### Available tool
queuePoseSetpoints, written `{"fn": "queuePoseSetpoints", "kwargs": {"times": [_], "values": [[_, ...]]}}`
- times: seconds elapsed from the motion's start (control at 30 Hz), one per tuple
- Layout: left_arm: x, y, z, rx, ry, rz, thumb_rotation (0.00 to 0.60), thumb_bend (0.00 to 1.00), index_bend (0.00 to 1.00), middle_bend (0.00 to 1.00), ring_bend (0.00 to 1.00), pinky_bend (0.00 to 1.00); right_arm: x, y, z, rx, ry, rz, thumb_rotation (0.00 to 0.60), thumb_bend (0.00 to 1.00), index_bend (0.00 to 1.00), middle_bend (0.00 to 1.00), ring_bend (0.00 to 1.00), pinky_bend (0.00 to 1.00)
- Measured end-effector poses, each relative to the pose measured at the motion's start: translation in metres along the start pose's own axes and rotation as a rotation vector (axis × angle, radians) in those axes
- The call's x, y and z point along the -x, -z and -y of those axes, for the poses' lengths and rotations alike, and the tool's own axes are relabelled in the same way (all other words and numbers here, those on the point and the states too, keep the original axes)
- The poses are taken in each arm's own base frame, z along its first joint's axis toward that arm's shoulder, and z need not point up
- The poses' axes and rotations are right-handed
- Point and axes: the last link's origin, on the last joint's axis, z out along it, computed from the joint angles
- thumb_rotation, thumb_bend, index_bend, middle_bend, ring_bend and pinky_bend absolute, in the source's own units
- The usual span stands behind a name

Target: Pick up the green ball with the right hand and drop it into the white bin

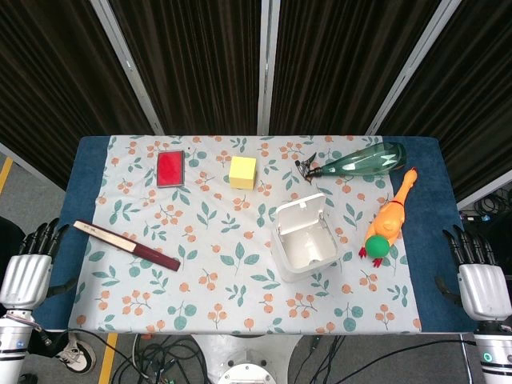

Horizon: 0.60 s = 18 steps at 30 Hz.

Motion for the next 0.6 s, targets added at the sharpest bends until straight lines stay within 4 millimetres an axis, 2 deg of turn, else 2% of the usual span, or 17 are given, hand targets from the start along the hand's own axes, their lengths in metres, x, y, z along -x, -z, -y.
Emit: {"fn": "queuePoseSetpoints", "kwargs": {"times": [0.43, 0.6], "values": [[0.005, 0.002, 0.004, -0.009, 0.008, 0.015, 0.600, 0.00, 0.08, 0.01, 0.00, 0.15, 0.000, -0.006, 0.002, -0.002, 0.047, 0.028, 0.600, 0.20, 0.00, 0.00, 0.00, 0.00], [0.008, 0.000, 0.002, 0.000, -0.013, 0.038, 0.600, 0.00, 0.08, 0.01, 0.00, 0.15, 0.000, -0.013, 0.003, -0.021, 0.137, 0.044, 0.600, 0.20, 0.00, 0.00, 0.00, 0.00]]}}
